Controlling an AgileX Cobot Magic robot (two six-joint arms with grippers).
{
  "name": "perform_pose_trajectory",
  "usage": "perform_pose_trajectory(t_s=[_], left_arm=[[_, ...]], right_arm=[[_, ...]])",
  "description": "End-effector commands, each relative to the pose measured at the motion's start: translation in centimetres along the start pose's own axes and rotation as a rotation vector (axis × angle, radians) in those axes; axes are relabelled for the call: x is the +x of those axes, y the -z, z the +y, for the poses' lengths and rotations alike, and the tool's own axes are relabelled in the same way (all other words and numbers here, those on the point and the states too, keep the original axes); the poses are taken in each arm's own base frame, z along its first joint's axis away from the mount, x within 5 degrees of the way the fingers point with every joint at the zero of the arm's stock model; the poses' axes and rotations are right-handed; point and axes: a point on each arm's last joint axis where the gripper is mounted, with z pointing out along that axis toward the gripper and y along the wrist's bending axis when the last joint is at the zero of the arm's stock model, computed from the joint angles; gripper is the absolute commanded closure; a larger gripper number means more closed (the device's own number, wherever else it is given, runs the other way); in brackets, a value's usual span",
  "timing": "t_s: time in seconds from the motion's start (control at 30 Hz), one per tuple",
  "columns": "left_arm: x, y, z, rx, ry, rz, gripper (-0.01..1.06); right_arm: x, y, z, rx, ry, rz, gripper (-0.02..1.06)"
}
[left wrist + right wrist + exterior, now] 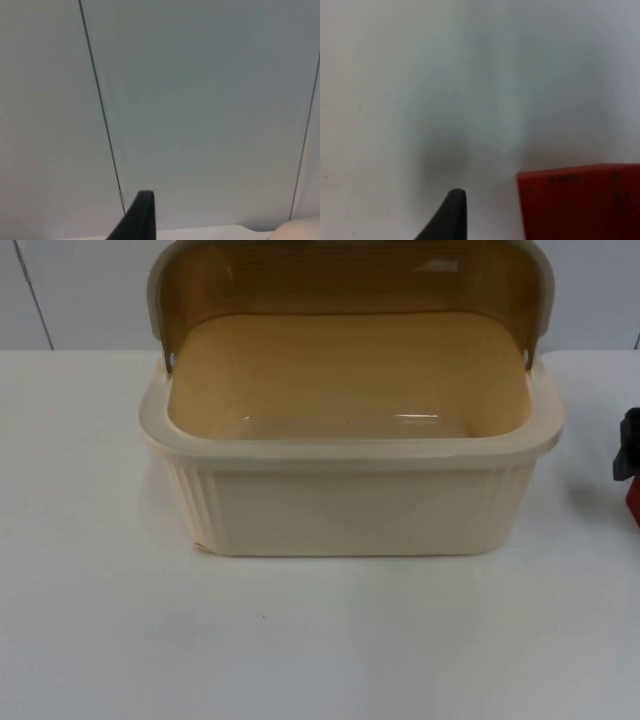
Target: Open the box lid with the left hand, place the block into the box with the right hand, then close the box lid with the left hand.
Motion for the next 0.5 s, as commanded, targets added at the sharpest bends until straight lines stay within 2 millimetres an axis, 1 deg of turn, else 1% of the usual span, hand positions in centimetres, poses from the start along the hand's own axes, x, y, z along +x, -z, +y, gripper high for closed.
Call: perform_pose_trajectory(t_s=[0.0, 0.1, 0.2, 0.27, 0.3, 0.37, 0.4, 0.47], left_arm=[[0.2, -0.5, 0.0, -0.003, -0.002, 0.008, 0.03], [0.4, -1.0, 0.0, 0.001, 0.005, 0.023, 0.03], [0.5, -1.1, 0.0, 0.001, 0.005, 0.026, 0.03], [0.5, -1.1, 0.0, 0.001, 0.005, 0.026, 0.03], [0.5, -1.1, 0.0, 0.001, 0.005, 0.026, 0.03], [0.5, -1.1, 0.0, 0.001, 0.005, 0.026, 0.03], [0.5, -1.1, 0.0, 0.001, 0.005, 0.026, 0.03], [0.5, -1.1, 0.0, 0.001, 0.005, 0.026, 0.03]], right_arm=[[0.1, -0.3, 0.2, -0.010, -0.001, -0.008, 0.00], [0.3, -0.8, 0.2, -0.005, 0.000, 0.008, 0.00], [0.5, -1.2, 0.1, -0.003, 0.000, 0.018, 0.00], [0.5, -1.3, 0.1, -0.002, 0.000, 0.020, 0.03], [0.5, -1.3, 0.1, -0.002, 0.000, 0.020, 0.08], [0.5, -1.3, 0.1, -0.002, 0.000, 0.020, 0.26], [0.5, -1.3, 0.1, -0.002, 0.000, 0.020, 0.26], [0.5, -1.3, 0.1, -0.002, -0.009, 0.020, 0.55]])
